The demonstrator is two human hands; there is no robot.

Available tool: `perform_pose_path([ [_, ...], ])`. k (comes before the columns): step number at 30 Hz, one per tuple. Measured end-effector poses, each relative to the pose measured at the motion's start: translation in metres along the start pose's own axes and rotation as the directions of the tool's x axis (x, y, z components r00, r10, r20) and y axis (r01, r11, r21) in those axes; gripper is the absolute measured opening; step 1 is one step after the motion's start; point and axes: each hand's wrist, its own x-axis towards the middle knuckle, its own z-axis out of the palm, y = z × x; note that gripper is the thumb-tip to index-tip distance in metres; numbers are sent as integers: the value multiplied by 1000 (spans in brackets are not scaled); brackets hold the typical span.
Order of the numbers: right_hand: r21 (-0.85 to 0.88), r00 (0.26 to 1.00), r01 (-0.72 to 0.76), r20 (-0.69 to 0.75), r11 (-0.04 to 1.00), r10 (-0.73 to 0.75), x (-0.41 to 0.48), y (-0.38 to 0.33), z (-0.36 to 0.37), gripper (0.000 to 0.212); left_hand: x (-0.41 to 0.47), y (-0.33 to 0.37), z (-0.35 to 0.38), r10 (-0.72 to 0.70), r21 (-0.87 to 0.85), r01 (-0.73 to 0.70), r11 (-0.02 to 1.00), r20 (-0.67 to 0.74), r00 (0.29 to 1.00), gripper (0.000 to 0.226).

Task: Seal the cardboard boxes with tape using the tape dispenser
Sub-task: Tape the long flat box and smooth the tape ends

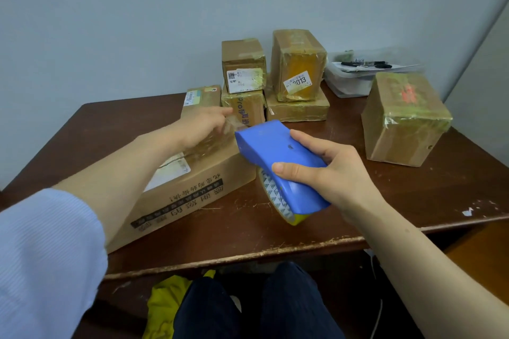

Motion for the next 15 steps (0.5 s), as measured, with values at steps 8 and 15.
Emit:
perform_pose_path([
  [8,-570,982,40,175,821,73,13,-20,12,126,-3,-23,10,-99,614,81,785,-5,995,122],
  [15,-737,980,121,194,665,36,11,-17,11,102,-3,-21,13,-78,616,95,782,-55,995,110],
])
